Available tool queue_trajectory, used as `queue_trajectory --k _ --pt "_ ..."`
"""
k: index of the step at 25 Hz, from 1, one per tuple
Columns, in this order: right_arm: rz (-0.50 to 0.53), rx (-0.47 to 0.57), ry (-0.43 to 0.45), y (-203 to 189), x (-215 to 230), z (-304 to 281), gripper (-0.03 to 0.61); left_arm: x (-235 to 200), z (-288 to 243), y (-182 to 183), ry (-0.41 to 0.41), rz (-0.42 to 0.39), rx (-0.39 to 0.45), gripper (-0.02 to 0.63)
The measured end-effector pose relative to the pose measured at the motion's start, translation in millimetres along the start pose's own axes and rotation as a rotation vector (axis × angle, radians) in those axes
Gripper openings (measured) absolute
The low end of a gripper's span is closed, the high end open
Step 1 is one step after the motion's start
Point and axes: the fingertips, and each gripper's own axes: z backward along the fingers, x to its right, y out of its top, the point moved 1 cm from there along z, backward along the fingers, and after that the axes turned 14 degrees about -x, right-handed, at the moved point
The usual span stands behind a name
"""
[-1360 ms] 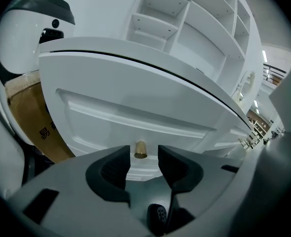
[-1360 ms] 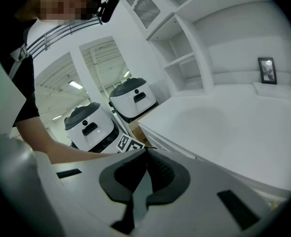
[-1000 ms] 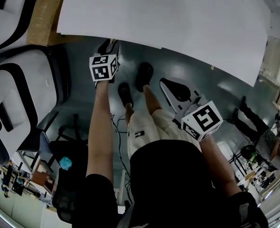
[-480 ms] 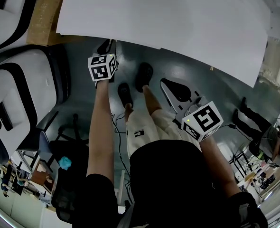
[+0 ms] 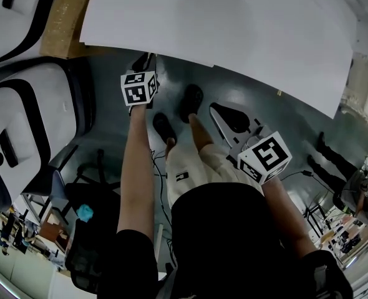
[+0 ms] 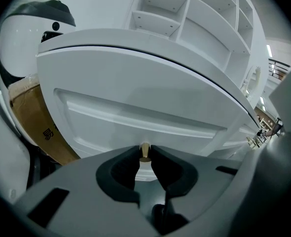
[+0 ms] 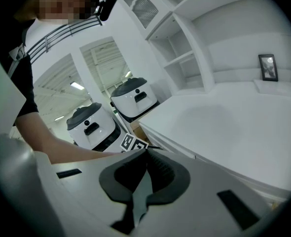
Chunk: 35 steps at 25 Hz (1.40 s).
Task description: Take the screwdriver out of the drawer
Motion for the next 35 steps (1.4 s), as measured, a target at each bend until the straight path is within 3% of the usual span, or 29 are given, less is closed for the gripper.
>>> queue_trajectory --k 19,35 --pt "-0.019 0.037 -0.038 -3 -45 8 0.018 3 30 -47 -0.014 -0.046 -0.035 0.086" --pt "-0.045 0.071 -0.071 -25 -110 9 0.018 -4 72 -119 -0.033 -0.078 -0.094 0.086"
